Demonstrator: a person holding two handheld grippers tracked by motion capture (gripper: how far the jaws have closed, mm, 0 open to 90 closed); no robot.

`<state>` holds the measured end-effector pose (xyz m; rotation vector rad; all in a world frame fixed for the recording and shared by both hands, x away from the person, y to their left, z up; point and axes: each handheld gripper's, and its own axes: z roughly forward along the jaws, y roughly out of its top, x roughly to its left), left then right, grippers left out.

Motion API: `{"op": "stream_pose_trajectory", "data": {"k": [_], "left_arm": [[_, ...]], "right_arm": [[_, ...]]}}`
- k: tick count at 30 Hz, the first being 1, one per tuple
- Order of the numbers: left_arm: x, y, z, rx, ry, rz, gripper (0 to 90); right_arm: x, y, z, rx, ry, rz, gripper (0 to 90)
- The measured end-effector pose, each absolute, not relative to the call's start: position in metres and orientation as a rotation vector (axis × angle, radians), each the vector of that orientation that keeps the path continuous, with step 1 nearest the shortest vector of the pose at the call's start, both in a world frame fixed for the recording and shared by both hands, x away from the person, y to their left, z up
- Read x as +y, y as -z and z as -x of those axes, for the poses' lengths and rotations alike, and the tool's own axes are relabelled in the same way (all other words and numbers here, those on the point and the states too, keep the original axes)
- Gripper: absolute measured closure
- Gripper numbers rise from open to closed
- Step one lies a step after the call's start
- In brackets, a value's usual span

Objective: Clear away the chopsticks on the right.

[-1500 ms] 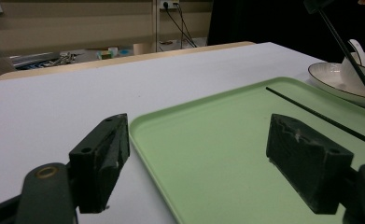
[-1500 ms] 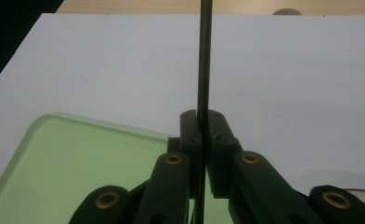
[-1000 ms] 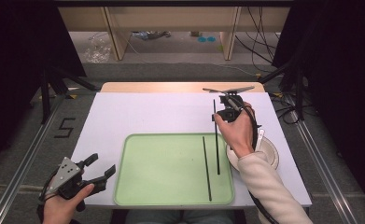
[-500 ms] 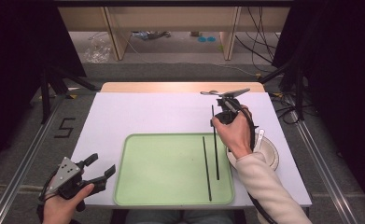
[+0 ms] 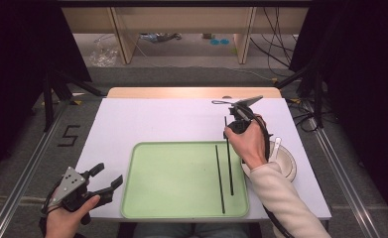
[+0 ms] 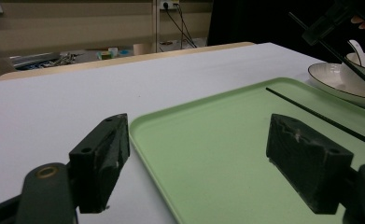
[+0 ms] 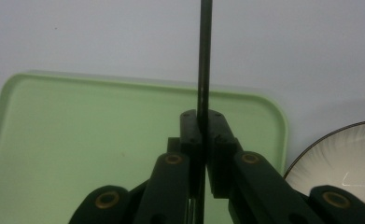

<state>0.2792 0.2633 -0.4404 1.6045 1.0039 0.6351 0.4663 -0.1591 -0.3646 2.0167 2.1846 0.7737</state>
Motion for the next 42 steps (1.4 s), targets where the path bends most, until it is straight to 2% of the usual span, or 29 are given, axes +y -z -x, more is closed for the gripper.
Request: {"op": "stream_pose_trajectory", "data": {"k": [14,16,42], "left_arm": [[0.264,0.440,-0.279,1.004,-0.635,-1.605,21.5],[0.264,0.440,-0.279,1.005,-0.634,-1.606,21.5],[0.264,0.440,-0.279,1.003,-0.634,-1.607,21.6]], "right_arm": [[-0.160,0.371,-0.468,2.228,-0.735,-2.008,87.8],[-0.157,0.369,-0.467,2.226,-0.683,-2.101,87.8],[-0.151,0.406,-0.474,2.272,-0.487,-2.135,87.8]]}}
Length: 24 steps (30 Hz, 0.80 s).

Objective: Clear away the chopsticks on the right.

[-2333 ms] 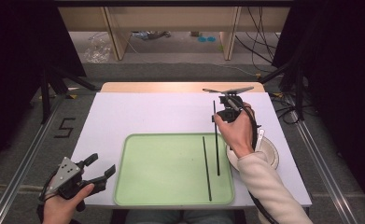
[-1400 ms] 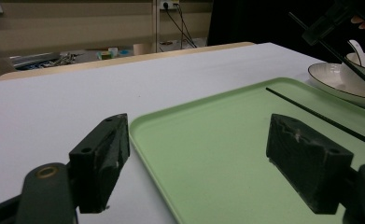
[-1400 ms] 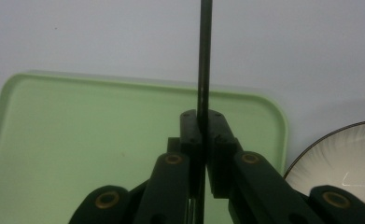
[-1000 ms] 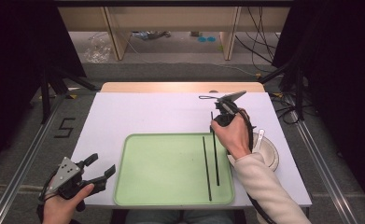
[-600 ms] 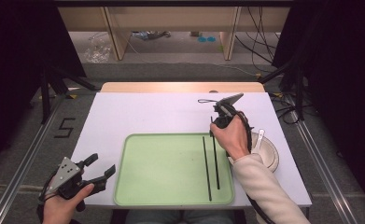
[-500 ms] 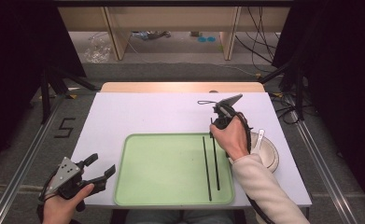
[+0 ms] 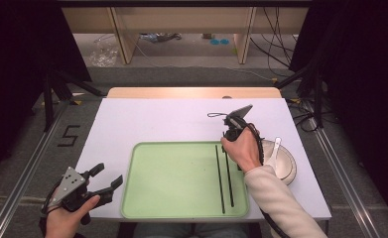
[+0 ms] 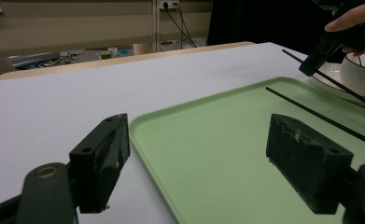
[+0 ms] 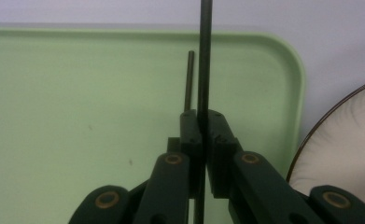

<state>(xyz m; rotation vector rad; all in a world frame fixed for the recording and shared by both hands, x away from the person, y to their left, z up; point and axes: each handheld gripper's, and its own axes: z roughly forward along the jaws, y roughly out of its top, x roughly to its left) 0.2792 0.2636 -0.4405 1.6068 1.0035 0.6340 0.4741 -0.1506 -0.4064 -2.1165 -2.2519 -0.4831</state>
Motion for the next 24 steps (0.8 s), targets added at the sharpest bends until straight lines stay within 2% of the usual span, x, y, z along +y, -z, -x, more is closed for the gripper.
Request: {"op": "stream_pose_trajectory", "data": {"k": [24], "left_arm": [[0.264,0.440,-0.279,1.002,-0.634,-1.606,21.6]], "right_arm": [[-0.150,0.421,-0.477,-2.231,0.422,2.127,87.7]]}}
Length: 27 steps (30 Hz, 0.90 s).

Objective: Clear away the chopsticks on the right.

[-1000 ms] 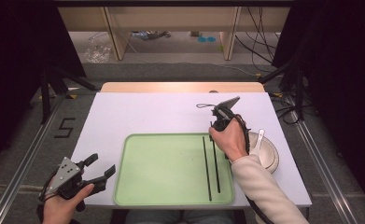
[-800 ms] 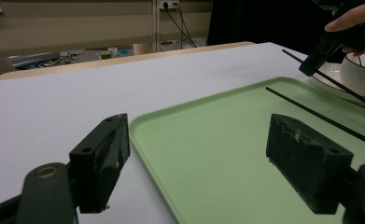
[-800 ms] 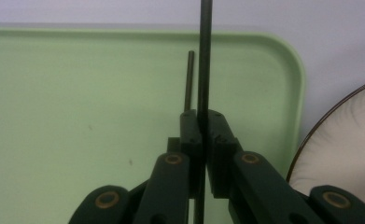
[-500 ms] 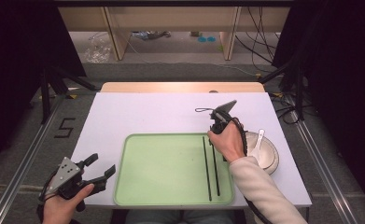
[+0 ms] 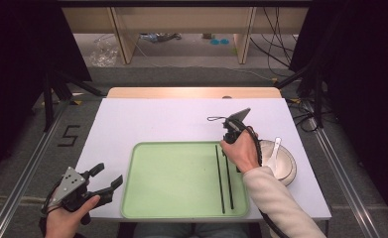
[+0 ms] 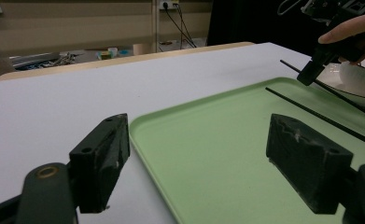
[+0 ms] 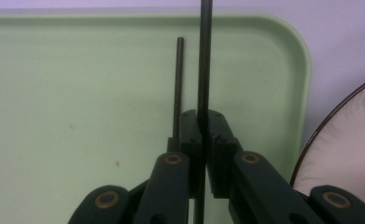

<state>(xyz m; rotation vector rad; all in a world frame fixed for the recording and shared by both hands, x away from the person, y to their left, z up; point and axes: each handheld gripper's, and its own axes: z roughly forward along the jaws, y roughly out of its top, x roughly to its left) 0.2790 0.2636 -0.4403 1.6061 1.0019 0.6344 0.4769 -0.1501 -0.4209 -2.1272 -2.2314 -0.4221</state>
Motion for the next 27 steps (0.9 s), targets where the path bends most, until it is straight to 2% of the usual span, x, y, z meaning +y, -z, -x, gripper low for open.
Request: {"op": "stream_pose_trajectory", "data": {"k": [13,14,19,25,27], "left_arm": [[0.263,0.441,-0.279,1.002,-0.632,-1.609,21.5],[0.263,0.441,-0.279,1.001,-0.631,-1.609,21.6],[0.263,0.440,-0.279,1.000,-0.632,-1.608,21.5],[0.263,0.440,-0.279,1.000,-0.634,-1.607,21.5],[0.263,0.440,-0.278,0.997,-0.637,-1.609,21.4]], "right_arm": [[-0.149,0.430,-0.478,-2.255,0.353,2.102,87.3],[-0.149,0.431,-0.478,-2.246,0.351,2.100,82.8],[-0.149,0.425,-0.476,-2.293,0.389,2.066,77.6],[-0.155,0.404,-0.472,-2.354,0.603,2.045,68.9],[-0.163,0.392,-0.462,-2.484,0.798,1.933,62.6]]}}
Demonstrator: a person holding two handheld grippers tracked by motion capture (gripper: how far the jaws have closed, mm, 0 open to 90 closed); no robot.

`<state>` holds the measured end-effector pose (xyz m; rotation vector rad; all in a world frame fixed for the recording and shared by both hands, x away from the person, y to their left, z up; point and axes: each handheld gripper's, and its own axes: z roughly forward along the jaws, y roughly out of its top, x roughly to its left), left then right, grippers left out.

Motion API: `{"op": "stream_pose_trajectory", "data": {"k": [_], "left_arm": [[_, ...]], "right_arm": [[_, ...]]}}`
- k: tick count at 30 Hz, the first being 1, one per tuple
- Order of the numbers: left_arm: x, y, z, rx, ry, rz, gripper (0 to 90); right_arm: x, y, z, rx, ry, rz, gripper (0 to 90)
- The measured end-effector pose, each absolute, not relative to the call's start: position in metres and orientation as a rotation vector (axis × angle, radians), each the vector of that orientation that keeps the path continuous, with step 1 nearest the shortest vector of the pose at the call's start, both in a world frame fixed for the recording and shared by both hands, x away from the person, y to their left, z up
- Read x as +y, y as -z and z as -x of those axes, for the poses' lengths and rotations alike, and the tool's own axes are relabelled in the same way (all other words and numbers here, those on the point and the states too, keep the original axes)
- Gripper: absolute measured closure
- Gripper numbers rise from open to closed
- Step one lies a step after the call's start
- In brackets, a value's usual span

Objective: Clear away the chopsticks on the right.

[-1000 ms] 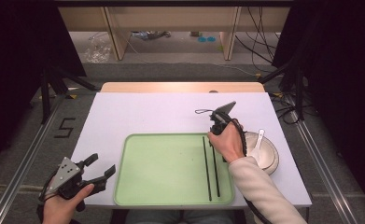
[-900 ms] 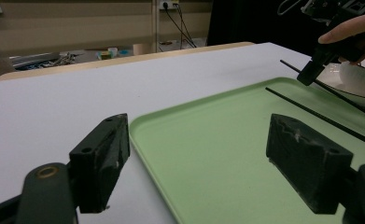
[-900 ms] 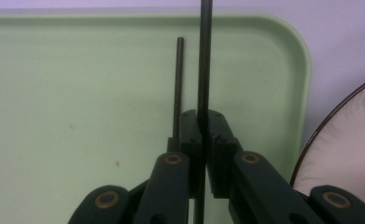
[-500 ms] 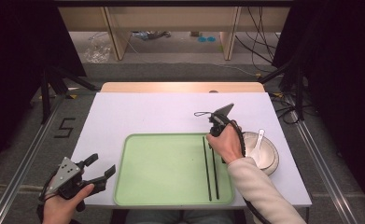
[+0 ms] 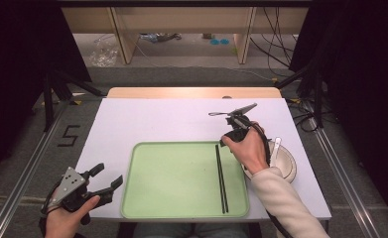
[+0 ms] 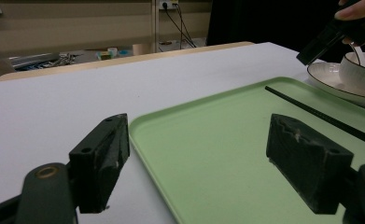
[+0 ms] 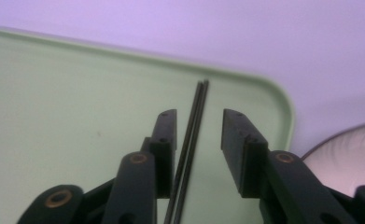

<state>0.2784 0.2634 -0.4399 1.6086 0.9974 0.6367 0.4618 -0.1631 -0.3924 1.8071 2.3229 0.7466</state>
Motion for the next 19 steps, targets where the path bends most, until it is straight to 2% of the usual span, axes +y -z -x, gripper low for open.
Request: {"op": "stream_pose_trajectory", "data": {"k": [3,6,7,10,19], "left_arm": [[0.263,0.440,-0.278,0.998,-0.639,-1.609,21.4],[0.263,0.440,-0.278,0.996,-0.640,-1.609,21.4],[0.263,0.440,-0.278,0.996,-0.640,-1.608,21.4],[0.263,0.440,-0.278,0.987,-0.637,-1.600,21.2],[0.262,0.439,-0.279,0.991,-0.643,-1.608,21.1]], "right_arm": [[-0.172,0.393,-0.452,2.403,-0.858,-1.528,62.8],[-0.176,0.392,-0.442,2.415,-0.893,-1.423,62.1],[-0.181,0.389,-0.428,2.412,-0.903,-1.349,59.1],[-0.192,0.390,-0.418,2.390,-1.055,-1.128,55.9],[-0.213,0.398,-0.385,2.342,-1.136,-1.157,53.3]]}}
